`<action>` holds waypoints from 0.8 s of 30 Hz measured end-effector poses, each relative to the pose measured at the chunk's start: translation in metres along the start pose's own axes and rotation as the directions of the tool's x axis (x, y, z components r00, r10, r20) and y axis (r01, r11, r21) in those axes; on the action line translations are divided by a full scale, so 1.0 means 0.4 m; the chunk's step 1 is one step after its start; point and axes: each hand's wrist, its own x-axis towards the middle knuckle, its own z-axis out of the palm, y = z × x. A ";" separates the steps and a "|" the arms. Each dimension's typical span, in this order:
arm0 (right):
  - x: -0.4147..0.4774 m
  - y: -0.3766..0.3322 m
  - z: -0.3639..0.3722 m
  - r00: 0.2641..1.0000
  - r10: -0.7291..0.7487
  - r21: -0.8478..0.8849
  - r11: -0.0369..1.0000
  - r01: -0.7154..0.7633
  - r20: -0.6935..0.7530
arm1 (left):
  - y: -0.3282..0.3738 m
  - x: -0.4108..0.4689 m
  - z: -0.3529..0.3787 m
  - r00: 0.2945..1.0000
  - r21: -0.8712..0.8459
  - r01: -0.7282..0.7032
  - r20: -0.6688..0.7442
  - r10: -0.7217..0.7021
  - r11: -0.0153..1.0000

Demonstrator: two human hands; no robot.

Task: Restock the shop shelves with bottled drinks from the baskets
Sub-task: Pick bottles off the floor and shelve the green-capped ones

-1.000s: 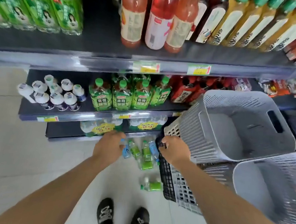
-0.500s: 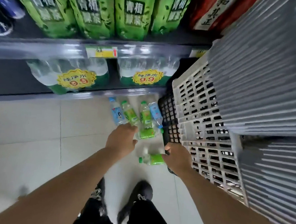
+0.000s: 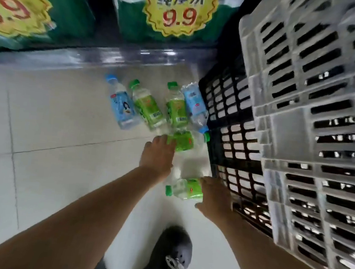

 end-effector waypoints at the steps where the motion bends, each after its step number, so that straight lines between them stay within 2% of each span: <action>1: 0.015 0.002 0.023 1.000 -0.026 -0.034 0.999 0.026 0.002 | 0.005 0.023 0.018 1.000 0.014 0.009 -0.017 -0.009 1.000; 6: 0.076 -0.004 0.096 0.996 -0.054 -0.194 0.980 0.038 -0.075 | 0.027 0.109 0.076 0.995 0.018 0.035 -0.098 -0.033 0.999; 8: 0.093 0.001 0.110 0.988 -0.062 -0.193 0.981 0.034 -0.143 | 0.023 0.124 0.080 0.995 0.031 0.034 -0.094 -0.031 0.999; 9: 0.095 0.002 0.102 0.984 -0.068 -0.183 0.982 0.038 -0.162 | 0.020 0.127 0.078 0.997 0.004 0.033 -0.067 -0.033 0.999; 12: 0.073 -0.007 0.055 1.000 0.016 -0.087 0.996 -0.017 -0.010 | 0.006 0.106 0.040 0.989 -0.250 0.126 0.112 -0.101 0.960; 14: 0.049 -0.014 0.023 0.990 0.112 0.024 0.993 -0.114 0.082 | -0.021 0.066 0.009 0.956 -0.432 0.260 0.243 -0.166 0.863; 16: 0.007 -0.035 -0.018 0.974 0.188 0.130 0.970 -0.204 0.123 | -0.060 0.005 -0.023 0.917 -0.595 0.384 0.334 -0.218 0.706; 20: -0.098 -0.091 -0.122 0.945 0.277 0.296 0.901 -0.318 0.174 | -0.126 -0.143 -0.128 0.874 -0.770 0.484 0.398 -0.280 0.416; 22: -0.152 -0.125 -0.186 0.929 0.300 0.464 0.806 -0.369 0.217 | -0.143 -0.222 -0.213 0.869 -0.829 0.482 0.411 -0.277 0.284; 24: -0.201 -0.156 -0.253 0.933 0.273 0.679 0.641 -0.358 0.235 | -0.155 -0.297 -0.298 0.869 -0.865 0.466 0.409 -0.278 0.185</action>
